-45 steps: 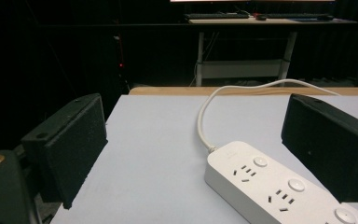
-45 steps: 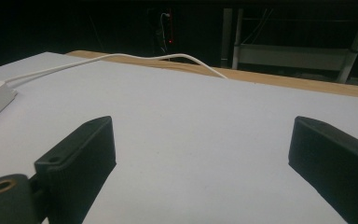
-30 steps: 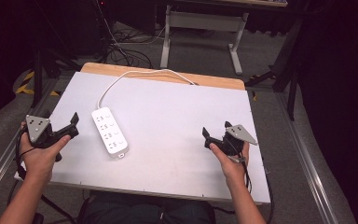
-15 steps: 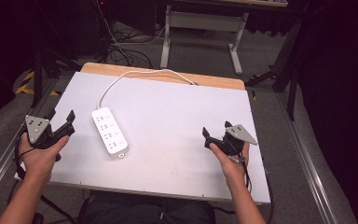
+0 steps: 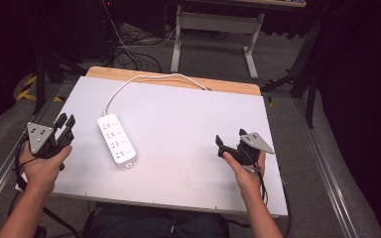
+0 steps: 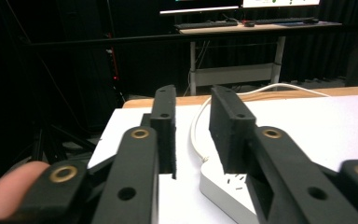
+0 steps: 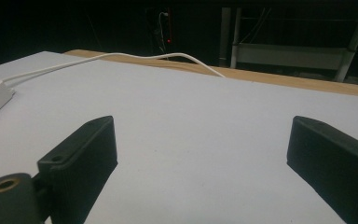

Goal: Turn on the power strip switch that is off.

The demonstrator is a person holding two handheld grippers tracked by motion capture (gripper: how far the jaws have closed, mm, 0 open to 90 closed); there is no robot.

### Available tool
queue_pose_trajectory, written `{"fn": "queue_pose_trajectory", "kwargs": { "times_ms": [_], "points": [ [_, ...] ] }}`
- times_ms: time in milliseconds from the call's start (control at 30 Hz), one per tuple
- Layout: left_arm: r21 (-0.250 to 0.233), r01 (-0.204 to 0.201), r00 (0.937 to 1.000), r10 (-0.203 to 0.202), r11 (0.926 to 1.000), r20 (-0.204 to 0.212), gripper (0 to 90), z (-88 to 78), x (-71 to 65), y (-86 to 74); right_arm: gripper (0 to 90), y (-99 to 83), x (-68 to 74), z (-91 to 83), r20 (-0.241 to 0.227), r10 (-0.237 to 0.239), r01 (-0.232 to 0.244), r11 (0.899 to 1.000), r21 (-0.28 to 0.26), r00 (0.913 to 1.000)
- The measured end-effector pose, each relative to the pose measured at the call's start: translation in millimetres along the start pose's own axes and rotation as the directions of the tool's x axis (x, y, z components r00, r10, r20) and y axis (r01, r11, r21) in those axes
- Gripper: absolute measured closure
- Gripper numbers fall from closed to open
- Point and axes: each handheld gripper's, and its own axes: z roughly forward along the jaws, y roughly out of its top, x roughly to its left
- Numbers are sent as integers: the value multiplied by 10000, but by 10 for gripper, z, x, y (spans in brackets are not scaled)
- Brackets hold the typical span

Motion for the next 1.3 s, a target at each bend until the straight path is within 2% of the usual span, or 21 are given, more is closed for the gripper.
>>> {"fn": "queue_pose_trajectory", "kwargs": {
  "times_ms": [200, 567, 667, 933, 1067, 1300],
  "points": [
    [-6, 13, 10000, -13, 10000, -29, 811, -5, 14, 4, 88, 0, 0, -1, -16, 6, -6, 10000, -3, 10000],
    [-32, -113, 9999, 112, 9999, -64, 872, -1, 8, 6, 88, 1, 0, -4, 0, 4, -4, 10000, 12, 10000],
    [34, -182, 9998, 182, 9998, 75, 900, 2, 5, 10, 88, 1, -1, -5, -3, 2, -2, 10000, 16, 10000],
    [51, -326, 9991, 325, 9995, 270, 900, 8, -8, 18, 88, 0, -4, -15, 21, -6, 6, 10000, 19, 10000],
    [182, -281, 9983, 272, 9994, 506, 900, 13, -6, 19, 88, -2, -5, -17, 12, 19, -19, 10000, 18, 10000],
    [216, -464, 9956, 445, 9987, 827, 900, 25, -29, 18, 89, -4, -7, -21, 38, 10, -10, 10000, 41, 10000]
  ]
}}
